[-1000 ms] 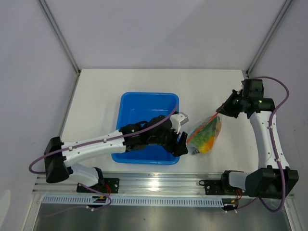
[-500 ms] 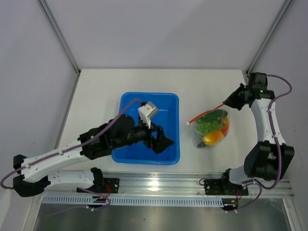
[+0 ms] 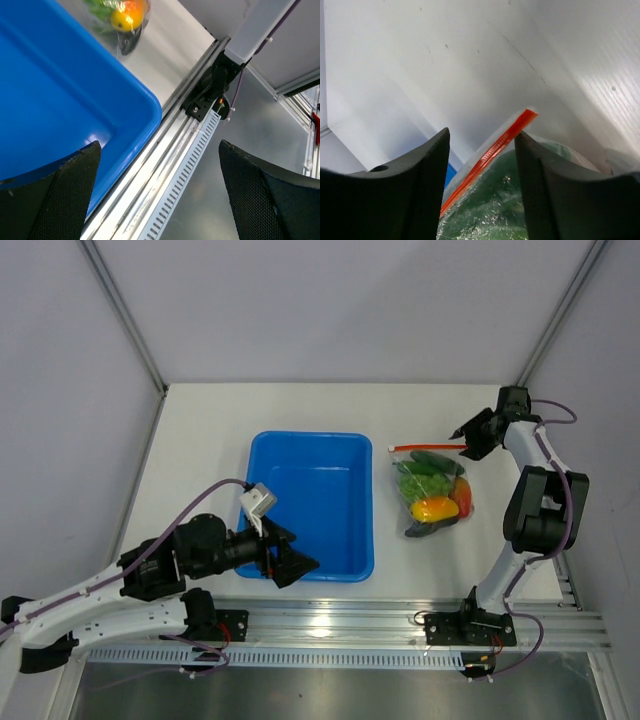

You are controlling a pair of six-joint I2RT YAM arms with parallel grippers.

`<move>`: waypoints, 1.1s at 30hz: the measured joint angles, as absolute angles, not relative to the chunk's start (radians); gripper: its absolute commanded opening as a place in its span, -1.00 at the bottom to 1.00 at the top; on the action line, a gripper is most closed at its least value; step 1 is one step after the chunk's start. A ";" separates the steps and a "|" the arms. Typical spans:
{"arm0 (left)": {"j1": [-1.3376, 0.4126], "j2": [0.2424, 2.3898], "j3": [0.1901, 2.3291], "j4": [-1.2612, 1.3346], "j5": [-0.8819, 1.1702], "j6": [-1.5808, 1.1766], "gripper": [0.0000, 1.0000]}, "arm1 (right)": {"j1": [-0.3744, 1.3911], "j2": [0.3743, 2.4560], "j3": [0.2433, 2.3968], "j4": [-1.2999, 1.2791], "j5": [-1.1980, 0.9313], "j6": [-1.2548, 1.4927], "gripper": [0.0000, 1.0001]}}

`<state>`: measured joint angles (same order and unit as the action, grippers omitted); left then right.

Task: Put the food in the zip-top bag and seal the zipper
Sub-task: Place the zipper food storage bag at the center of the board, then reset both arms

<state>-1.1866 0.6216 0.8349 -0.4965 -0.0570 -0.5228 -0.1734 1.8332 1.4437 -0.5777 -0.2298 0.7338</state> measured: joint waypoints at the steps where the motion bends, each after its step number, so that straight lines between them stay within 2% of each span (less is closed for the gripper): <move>1: -1.187 0.604 0.823 -0.508 -0.058 -0.533 0.99 | -0.173 1.845 1.449 -0.572 -0.229 0.736 0.44; 3: -1.187 0.580 0.813 -0.529 -0.061 -0.550 0.99 | -0.168 1.861 1.462 -0.562 -0.228 0.740 0.64; 5: -1.187 0.553 0.809 -0.542 -0.069 -0.562 0.99 | -0.163 1.868 1.478 -0.559 -0.226 0.740 0.98; 13: -1.187 0.514 0.775 -0.543 -0.096 -0.603 0.99 | -0.109 1.831 1.531 -0.550 -0.202 0.704 0.99; 26: -1.187 0.574 0.748 -0.535 -0.096 -0.612 0.99 | -0.081 1.497 1.523 -0.631 -0.116 0.592 0.99; 33: -1.186 0.575 0.748 -0.533 -0.110 -0.613 0.99 | -0.078 1.355 1.302 -0.645 -0.085 0.543 0.99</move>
